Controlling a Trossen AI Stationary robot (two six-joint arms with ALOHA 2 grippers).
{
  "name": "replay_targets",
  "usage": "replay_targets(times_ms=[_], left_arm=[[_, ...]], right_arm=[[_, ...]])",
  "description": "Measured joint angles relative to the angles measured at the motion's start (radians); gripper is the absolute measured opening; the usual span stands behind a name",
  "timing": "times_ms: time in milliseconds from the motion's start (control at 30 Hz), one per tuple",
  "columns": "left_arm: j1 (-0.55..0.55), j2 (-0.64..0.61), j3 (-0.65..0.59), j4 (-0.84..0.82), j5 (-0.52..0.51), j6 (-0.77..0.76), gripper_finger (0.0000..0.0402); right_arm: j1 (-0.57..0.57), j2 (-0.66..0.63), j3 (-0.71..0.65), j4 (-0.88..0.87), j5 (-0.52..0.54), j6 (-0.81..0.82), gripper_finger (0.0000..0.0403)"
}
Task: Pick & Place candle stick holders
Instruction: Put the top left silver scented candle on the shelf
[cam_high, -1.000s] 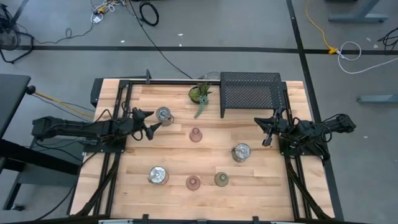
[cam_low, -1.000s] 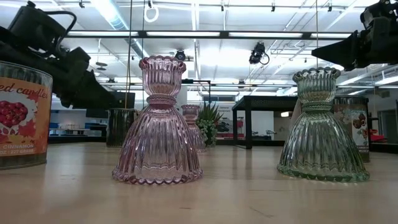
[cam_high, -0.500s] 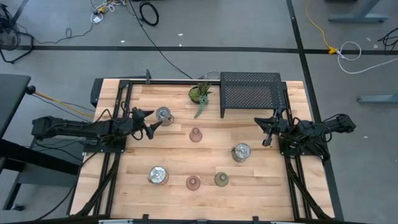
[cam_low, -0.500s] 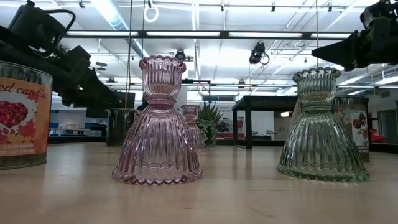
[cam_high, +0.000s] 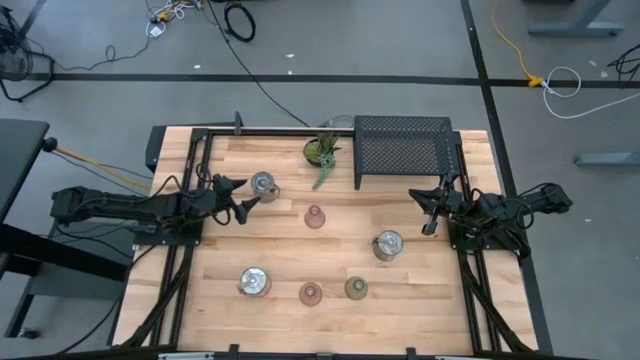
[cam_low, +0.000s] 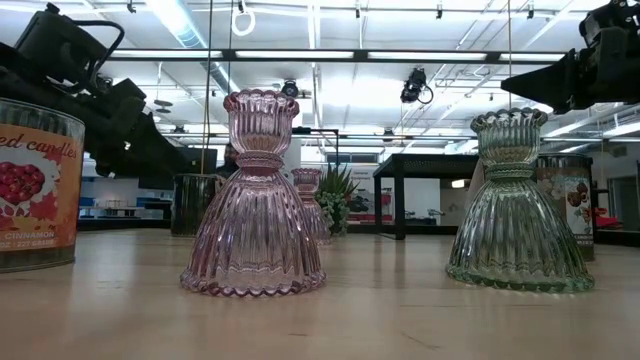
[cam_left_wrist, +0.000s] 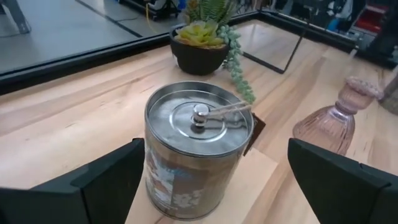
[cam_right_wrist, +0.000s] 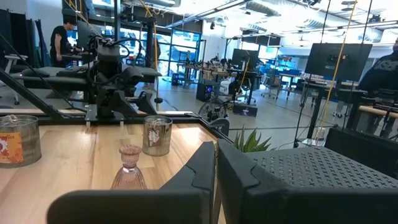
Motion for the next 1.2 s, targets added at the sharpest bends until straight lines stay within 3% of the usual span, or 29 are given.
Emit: replay_targets(times_ms=[467, 1200], left_arm=[[0.016, 0.176, -0.001, 0.027, -0.033, -0.006, 0.0399], [0.135, 0.657, -0.001, 0.581, 0.077, 0.057, 0.0400]], right_arm=[[0.000, 0.000, 0.000, 0.000, 0.000, 0.000, 0.0018], [0.000, 0.000, 0.000, 0.000, 0.000, 0.000, 0.0018]])
